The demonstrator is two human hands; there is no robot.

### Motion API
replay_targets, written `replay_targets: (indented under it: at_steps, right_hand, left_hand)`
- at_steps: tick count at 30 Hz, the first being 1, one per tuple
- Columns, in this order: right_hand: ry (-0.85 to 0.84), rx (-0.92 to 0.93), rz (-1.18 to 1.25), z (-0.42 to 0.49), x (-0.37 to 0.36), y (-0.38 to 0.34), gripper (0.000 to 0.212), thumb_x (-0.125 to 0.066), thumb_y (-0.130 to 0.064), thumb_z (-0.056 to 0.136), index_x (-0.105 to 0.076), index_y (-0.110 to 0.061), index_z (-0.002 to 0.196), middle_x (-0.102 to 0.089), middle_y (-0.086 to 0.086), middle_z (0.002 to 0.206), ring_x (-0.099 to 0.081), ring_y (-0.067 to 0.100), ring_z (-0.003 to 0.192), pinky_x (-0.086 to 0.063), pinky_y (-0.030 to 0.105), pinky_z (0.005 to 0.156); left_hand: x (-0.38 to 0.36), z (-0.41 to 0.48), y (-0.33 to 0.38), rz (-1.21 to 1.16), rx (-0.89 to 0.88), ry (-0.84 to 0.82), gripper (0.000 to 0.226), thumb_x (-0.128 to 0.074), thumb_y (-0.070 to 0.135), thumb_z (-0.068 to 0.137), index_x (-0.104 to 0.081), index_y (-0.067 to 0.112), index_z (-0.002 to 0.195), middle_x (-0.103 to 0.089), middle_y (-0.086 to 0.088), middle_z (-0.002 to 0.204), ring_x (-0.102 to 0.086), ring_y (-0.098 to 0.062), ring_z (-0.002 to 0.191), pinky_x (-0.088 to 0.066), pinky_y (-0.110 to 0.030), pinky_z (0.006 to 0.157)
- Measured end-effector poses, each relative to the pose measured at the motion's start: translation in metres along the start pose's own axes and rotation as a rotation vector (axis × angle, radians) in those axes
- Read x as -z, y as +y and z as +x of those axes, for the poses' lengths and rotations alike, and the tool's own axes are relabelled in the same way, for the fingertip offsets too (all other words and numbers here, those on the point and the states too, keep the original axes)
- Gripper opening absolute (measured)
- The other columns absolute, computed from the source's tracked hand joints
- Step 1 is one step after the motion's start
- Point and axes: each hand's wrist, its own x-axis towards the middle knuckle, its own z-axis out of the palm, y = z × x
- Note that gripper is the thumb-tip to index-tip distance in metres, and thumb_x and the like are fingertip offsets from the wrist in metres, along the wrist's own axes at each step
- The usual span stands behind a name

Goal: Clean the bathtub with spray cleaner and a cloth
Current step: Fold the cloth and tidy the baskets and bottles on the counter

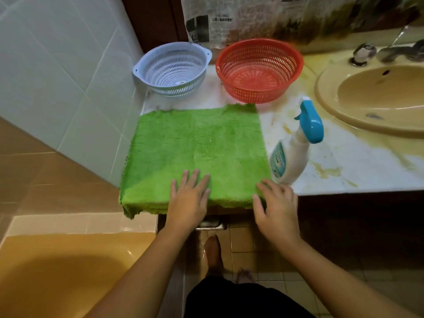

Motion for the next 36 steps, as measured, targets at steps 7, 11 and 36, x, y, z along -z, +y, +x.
replay_targets:
  at_steps: [7, 11, 36]
  right_hand:
    - [0.079, -0.57, 0.526, -0.004, 0.016, -0.006, 0.018, -0.07, -0.023, 0.095, -0.064, -0.016, 0.112, -0.06, 0.002, 0.113, -0.059, 0.02, 0.106, -0.041, 0.026, 0.091]
    - [0.127, -0.842, 0.71, 0.0, 0.015, -0.01, 0.03, -0.077, -0.025, 0.09, -0.058, -0.017, 0.111, -0.067, 0.0, 0.109, -0.065, 0.015, 0.095, -0.044, 0.027, 0.081]
    - [-0.008, -0.745, 1.069, -0.005, 0.017, -0.008, 0.038, -0.081, -0.005, 0.083, -0.047, -0.021, 0.081, -0.05, -0.007, 0.068, -0.044, 0.01, 0.064, -0.042, 0.024, 0.068]
  left_hand:
    - [-0.006, -0.008, 0.048, 0.031, -0.128, -0.109, 0.055, -0.04, 0.043, 0.109, -0.025, 0.037, 0.161, -0.016, 0.0, 0.172, -0.004, -0.027, 0.16, -0.004, -0.059, 0.128]
    - [-0.003, -0.008, 0.059, 0.168, -0.091, -0.17, 0.061, -0.042, 0.04, 0.109, -0.014, 0.035, 0.164, -0.012, -0.004, 0.173, -0.004, -0.034, 0.159, -0.01, -0.063, 0.126]
    - [0.004, -0.004, 0.059, 0.262, -0.11, -0.255, 0.068, -0.042, 0.042, 0.109, -0.003, 0.036, 0.164, -0.005, -0.005, 0.173, -0.004, -0.034, 0.159, -0.011, -0.062, 0.126]
